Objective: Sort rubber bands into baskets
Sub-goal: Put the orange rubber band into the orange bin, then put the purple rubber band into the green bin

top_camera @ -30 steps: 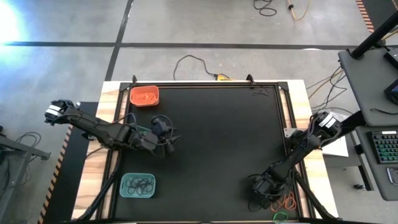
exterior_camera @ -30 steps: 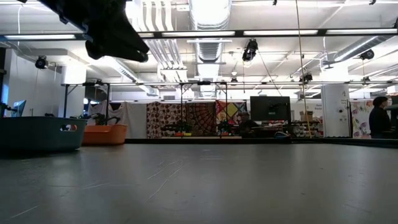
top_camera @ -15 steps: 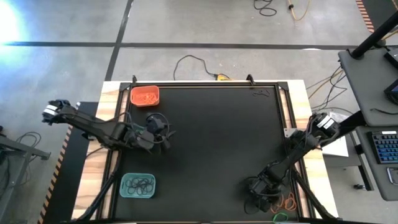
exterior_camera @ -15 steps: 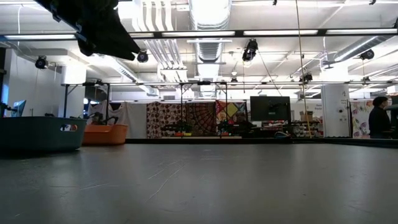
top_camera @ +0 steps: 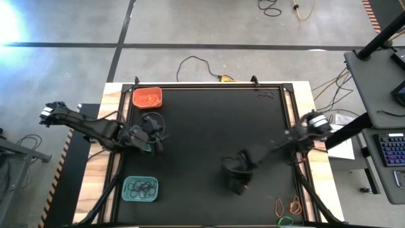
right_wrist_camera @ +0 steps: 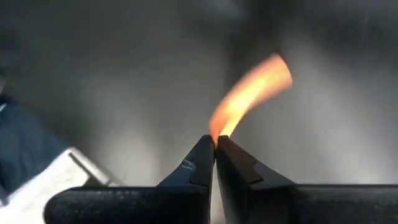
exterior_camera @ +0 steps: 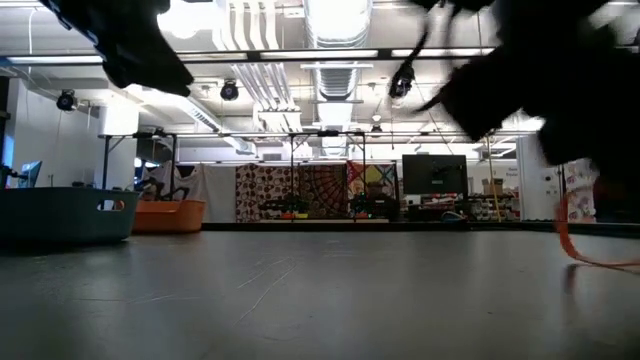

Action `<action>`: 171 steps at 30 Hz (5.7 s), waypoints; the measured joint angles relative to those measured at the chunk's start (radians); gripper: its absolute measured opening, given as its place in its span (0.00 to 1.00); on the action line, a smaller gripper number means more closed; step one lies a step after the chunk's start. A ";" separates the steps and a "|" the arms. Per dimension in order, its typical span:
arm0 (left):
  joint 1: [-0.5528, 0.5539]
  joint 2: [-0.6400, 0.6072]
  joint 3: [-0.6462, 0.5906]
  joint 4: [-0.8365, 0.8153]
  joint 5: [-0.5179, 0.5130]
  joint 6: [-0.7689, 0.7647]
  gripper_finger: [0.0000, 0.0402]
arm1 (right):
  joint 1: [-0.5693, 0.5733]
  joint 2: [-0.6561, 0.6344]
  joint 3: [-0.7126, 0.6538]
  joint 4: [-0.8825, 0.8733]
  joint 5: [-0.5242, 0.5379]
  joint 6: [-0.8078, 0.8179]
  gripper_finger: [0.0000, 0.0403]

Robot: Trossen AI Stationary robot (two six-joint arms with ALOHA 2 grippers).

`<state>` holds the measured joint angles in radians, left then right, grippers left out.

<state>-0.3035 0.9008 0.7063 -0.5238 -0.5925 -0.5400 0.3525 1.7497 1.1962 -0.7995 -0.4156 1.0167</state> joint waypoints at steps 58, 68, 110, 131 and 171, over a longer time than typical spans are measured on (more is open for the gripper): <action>0.022 0.751 0.191 0.365 0.129 -0.365 0.57 | -0.048 -0.522 -0.123 0.105 0.649 -0.648 0.62; 0.036 0.986 0.361 0.238 0.218 -0.315 0.58 | -0.040 -0.539 -0.181 0.110 0.653 -0.563 0.62; 0.299 0.844 0.362 0.137 0.238 -0.265 0.00 | -0.054 -0.538 -0.183 0.159 0.810 -0.475 0.62; 1.034 0.515 0.362 -0.476 0.101 -0.129 0.00 | -0.136 -0.538 -0.206 0.495 0.807 -0.611 0.62; 1.123 0.663 0.358 -0.369 0.246 0.060 0.46 | -0.241 -0.541 -0.206 0.578 0.800 -0.366 0.62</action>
<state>0.8195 1.5639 1.0639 -0.8932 -0.3470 -0.4805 0.1112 1.2088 0.9897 -0.2217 0.3847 0.6509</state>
